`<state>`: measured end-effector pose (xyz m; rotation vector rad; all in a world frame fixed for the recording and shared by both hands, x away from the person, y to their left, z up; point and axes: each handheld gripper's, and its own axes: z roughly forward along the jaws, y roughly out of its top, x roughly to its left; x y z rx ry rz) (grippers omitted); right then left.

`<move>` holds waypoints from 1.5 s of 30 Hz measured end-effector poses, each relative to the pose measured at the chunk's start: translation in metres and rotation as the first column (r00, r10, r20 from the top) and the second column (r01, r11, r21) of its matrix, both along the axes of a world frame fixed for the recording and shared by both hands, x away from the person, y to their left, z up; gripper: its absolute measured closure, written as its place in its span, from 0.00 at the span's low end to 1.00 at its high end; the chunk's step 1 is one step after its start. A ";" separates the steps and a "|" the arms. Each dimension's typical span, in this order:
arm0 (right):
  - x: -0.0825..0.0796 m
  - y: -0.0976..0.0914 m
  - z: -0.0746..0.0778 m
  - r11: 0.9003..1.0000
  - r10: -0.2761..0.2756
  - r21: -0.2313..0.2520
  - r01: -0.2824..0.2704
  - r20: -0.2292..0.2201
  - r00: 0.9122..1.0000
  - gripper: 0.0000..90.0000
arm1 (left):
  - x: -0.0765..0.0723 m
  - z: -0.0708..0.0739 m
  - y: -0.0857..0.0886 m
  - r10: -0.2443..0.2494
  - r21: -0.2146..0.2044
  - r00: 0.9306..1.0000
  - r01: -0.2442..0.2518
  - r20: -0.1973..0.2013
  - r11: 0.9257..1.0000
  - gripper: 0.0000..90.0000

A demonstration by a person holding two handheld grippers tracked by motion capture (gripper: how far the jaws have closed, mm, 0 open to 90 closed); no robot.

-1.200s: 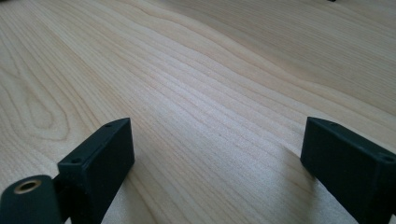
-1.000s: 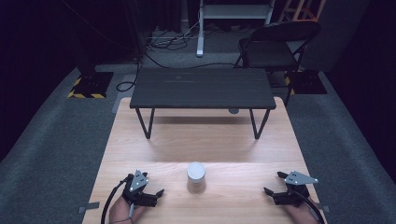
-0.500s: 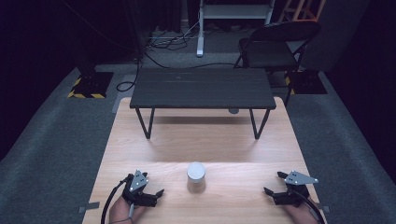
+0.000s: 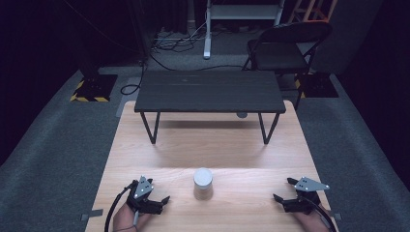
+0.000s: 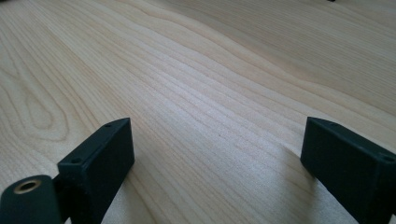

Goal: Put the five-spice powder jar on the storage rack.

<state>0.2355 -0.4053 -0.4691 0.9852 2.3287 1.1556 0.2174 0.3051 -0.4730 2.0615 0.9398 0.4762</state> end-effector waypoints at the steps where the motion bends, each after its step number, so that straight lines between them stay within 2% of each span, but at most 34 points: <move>1: 0.000 0.000 0.000 1.000 0.000 0.000 0.000 0.000 1.000 0.11 | 0.000 0.000 0.000 0.000 0.000 1.000 0.000 0.000 1.000 0.04; 13: 0.000 0.000 0.000 1.000 -0.001 0.000 0.001 0.000 1.000 0.11 | 0.000 0.000 0.000 0.000 0.000 1.000 0.000 0.000 1.000 0.04; 16: 0.000 0.000 0.000 1.000 -0.004 -0.001 0.004 0.000 1.000 0.11 | 0.001 0.005 0.001 -0.010 0.014 1.000 0.010 -0.013 1.000 0.05; 17: 0.000 0.000 0.000 1.000 -0.004 -0.001 0.004 0.000 1.000 0.11 | -0.001 0.006 0.004 -0.018 -0.004 1.000 0.018 -0.005 1.000 0.05; 18: 0.000 0.000 0.000 1.000 -0.004 -0.001 0.004 0.000 1.000 0.11 | -0.006 0.006 0.005 -0.017 -0.012 1.000 0.017 0.024 1.000 0.04; 19: 0.000 0.000 0.000 1.000 -0.004 -0.001 0.004 0.000 1.000 0.11 | -0.006 0.006 0.005 -0.017 -0.012 1.000 0.017 0.024 1.000 0.04; 20: 0.000 0.000 0.000 1.000 -0.004 -0.001 0.004 0.000 1.000 0.11 | -0.008 0.007 0.012 -0.019 -0.079 0.999 0.021 0.028 0.997 0.04; 21: 0.000 0.000 0.000 1.000 -0.004 -0.001 0.004 0.000 1.000 0.11 | -0.008 0.010 0.012 -0.020 -0.094 0.999 0.023 0.031 0.995 0.03; 23: 0.001 0.000 0.000 1.000 -0.003 -0.001 0.003 -0.001 1.000 0.11 | -0.012 0.020 0.005 -0.050 -0.079 0.996 0.055 0.072 0.995 0.03; 24: 0.001 0.000 0.000 1.000 -0.003 -0.001 0.003 -0.001 1.000 0.11 | -0.012 0.020 0.005 -0.050 -0.079 0.996 0.055 0.072 0.995 0.03; 25: 0.001 0.000 0.000 1.000 -0.003 -0.001 0.003 0.000 1.000 0.11 | -0.013 0.032 -0.004 -0.094 -0.065 0.990 0.101 0.104 0.993 0.03; 29: 0.001 0.000 0.000 1.000 -0.003 -0.001 0.003 -0.001 1.000 0.11 | -0.013 0.051 -0.025 -0.157 -0.078 0.974 0.172 0.162 0.982 0.03; 31: 0.001 0.000 0.000 1.000 -0.003 -0.001 0.003 -0.001 1.000 0.11 | -0.011 0.056 -0.032 -0.167 -0.082 0.972 0.182 0.165 0.980 0.03; 32: 0.001 0.000 0.000 1.000 -0.002 -0.001 0.002 -0.001 1.000 0.11 | -0.006 0.064 -0.044 -0.187 -0.097 0.967 0.205 0.173 0.974 0.04; 34: 0.001 0.000 0.000 1.000 -0.002 -0.002 0.002 -0.001 1.000 0.11 | -0.001 0.068 -0.055 -0.203 -0.121 0.963 0.226 0.177 0.967 0.04; 36: 0.001 0.000 0.000 1.000 -0.001 -0.002 0.001 -0.001 1.000 0.11 | 0.007 0.068 -0.065 -0.209 -0.153 0.965 0.233 0.158 0.960 0.05; 38: 0.001 0.000 0.000 1.000 -0.001 -0.002 0.001 -0.001 1.000 0.11 | 0.009 0.067 -0.070 -0.206 -0.167 0.967 0.230 0.146 0.959 0.06; 39: 0.001 0.000 0.000 1.000 -0.001 -0.002 0.001 -0.001 1.000 0.11 | 0.013 0.065 -0.082 -0.187 -0.178 0.974 0.207 0.125 0.962 0.06; 41: 0.001 0.000 0.000 1.000 0.000 -0.002 0.000 -0.001 1.000 0.11 | 0.015 0.062 -0.090 -0.166 -0.185 0.979 0.186 0.114 0.965 0.07; 43: 0.001 0.000 0.000 1.000 0.000 -0.002 0.000 -0.001 1.000 0.11 | 0.016 0.061 -0.093 -0.158 -0.180 0.981 0.176 0.110 0.968 0.09; 45: 0.001 0.000 0.000 1.000 0.001 -0.002 -0.001 -0.001 1.000 0.11 | 0.018 0.059 -0.100 -0.158 -0.163 0.983 0.172 0.096 0.972 0.19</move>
